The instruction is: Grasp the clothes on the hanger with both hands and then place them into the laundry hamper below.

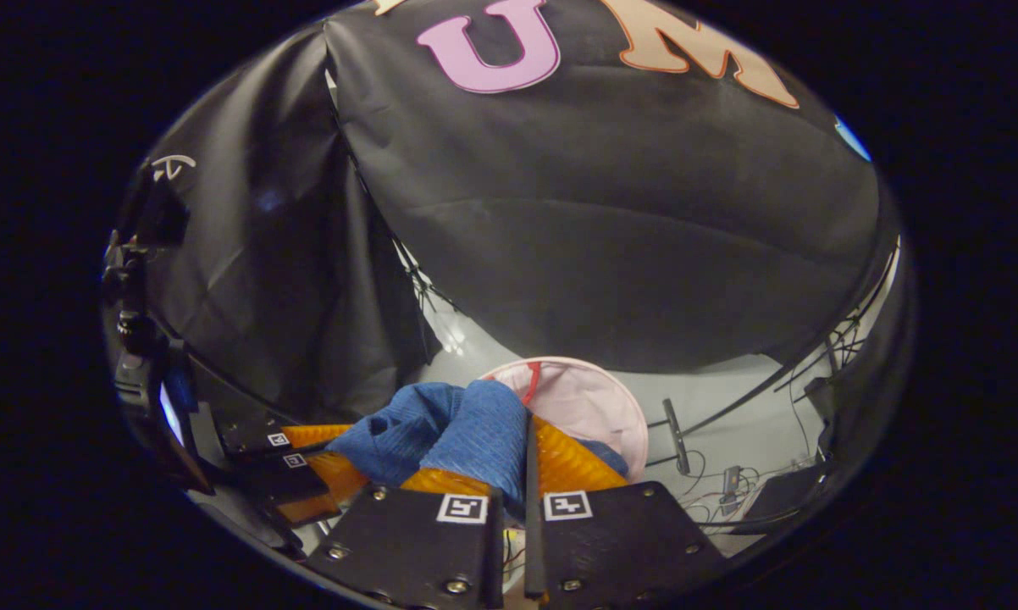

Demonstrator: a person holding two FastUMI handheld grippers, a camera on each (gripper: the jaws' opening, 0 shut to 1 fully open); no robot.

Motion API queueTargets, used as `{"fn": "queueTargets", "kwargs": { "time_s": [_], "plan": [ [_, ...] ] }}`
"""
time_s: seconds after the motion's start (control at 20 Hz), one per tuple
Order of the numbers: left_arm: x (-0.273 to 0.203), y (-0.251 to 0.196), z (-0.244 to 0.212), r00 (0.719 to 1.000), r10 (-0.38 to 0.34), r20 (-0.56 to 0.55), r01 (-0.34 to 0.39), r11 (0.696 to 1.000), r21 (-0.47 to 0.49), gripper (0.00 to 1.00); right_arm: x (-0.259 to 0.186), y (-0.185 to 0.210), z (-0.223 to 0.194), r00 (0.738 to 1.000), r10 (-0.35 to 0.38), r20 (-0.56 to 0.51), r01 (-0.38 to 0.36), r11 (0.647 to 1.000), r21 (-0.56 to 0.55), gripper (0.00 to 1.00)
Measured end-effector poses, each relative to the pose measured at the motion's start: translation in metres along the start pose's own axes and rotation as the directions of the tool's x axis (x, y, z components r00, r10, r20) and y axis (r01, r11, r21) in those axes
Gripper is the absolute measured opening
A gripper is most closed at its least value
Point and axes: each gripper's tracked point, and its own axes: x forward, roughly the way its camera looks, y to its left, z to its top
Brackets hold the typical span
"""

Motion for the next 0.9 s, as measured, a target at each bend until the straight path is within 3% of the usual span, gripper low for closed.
{"fn": "queueTargets", "kwargs": {
  "time_s": [0.2, 0.25, 0.35, 0.9],
  "plan": [
    [0.001, -0.008, -0.020, 0.997, -0.039, -0.063, 0.036, 0.998, -0.056, 0.07, 0.002, -0.003, -0.013, 0.999, -0.004, -0.050, 0.006, 0.999, 0.036, 0.10],
    [0.000, -0.010, -0.020, 0.997, -0.047, -0.068, 0.043, 0.997, -0.066, 0.21, 0.004, -0.003, -0.013, 0.999, -0.006, -0.050, 0.008, 0.999, 0.047, 0.10],
    [-0.001, -0.010, -0.019, 0.997, -0.044, -0.062, 0.040, 0.997, -0.061, 0.25, 0.004, -0.004, -0.012, 0.999, -0.012, -0.050, 0.015, 0.998, 0.054, 0.10],
    [-0.003, -0.013, -0.011, 0.998, -0.027, -0.064, 0.024, 0.999, -0.044, 0.26, 0.000, 0.004, -0.023, 0.999, -0.001, -0.051, 0.003, 0.999, 0.046, 0.10]
  ]
}}
